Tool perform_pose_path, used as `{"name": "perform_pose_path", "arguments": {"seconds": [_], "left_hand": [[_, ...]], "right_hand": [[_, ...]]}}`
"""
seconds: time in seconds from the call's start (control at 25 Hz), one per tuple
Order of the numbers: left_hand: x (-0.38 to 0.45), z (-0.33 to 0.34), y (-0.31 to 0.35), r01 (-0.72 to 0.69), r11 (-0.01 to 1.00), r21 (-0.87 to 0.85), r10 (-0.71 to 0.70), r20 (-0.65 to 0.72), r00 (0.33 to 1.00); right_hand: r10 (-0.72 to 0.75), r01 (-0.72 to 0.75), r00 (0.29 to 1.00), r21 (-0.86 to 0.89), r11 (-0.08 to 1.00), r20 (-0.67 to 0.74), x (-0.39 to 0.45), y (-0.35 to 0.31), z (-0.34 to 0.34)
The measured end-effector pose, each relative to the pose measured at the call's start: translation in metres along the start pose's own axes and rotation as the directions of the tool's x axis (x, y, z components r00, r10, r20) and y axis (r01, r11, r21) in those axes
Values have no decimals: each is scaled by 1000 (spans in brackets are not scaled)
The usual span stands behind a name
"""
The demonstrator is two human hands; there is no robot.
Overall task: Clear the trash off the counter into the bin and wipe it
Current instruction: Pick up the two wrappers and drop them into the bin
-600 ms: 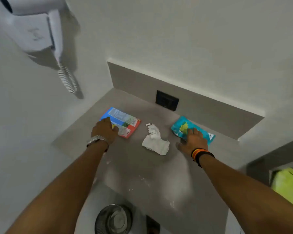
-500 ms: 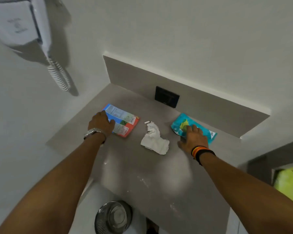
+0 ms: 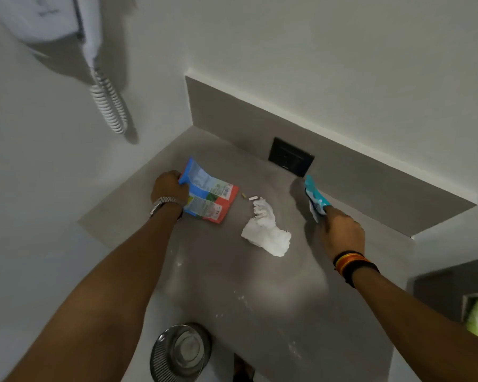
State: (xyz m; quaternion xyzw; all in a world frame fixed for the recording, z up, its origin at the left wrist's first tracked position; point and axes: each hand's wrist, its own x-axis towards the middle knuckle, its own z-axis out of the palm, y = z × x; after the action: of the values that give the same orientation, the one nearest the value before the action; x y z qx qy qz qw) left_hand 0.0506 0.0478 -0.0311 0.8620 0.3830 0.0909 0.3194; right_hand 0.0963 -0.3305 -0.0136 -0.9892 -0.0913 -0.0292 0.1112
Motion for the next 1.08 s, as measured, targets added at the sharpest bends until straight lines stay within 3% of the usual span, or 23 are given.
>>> {"name": "perform_pose_path", "arguments": {"seconds": [0.12,0.28,0.4,0.52,0.6,0.76,1.0,1.08], "left_hand": [[-42,-47,4,24,978,-209,-32,-36,999],[-105,-115,-28,-25,932,-360,-32,-152,988],[-160,-152,-81,-69,912,-404,-20,-211,977],[-218,-163,-155,-34,927,-374,-73,-269,960],[-254,-153,-208,15,927,-375,-127,-277,952],[-313,-94,-308,194,899,-392,-300,-230,926],[-345,66,-415,377,904,-203,-402,-102,910],[-348,123,-435,417,895,-155,-429,-49,902]], "right_hand": [[-60,78,995,248,966,-80,-33,-56,-28],[-107,151,988,620,770,-109,-97,-149,-56],[-198,84,979,816,572,38,-157,-206,-52],[-250,-189,916,888,418,313,-212,-240,-15],[-282,-330,830,831,449,482,-242,-248,22],[-220,-406,685,614,677,694,-282,-242,133],[14,-365,671,314,876,741,-308,-187,328],[10,-305,651,249,919,759,-310,-171,386]]}}
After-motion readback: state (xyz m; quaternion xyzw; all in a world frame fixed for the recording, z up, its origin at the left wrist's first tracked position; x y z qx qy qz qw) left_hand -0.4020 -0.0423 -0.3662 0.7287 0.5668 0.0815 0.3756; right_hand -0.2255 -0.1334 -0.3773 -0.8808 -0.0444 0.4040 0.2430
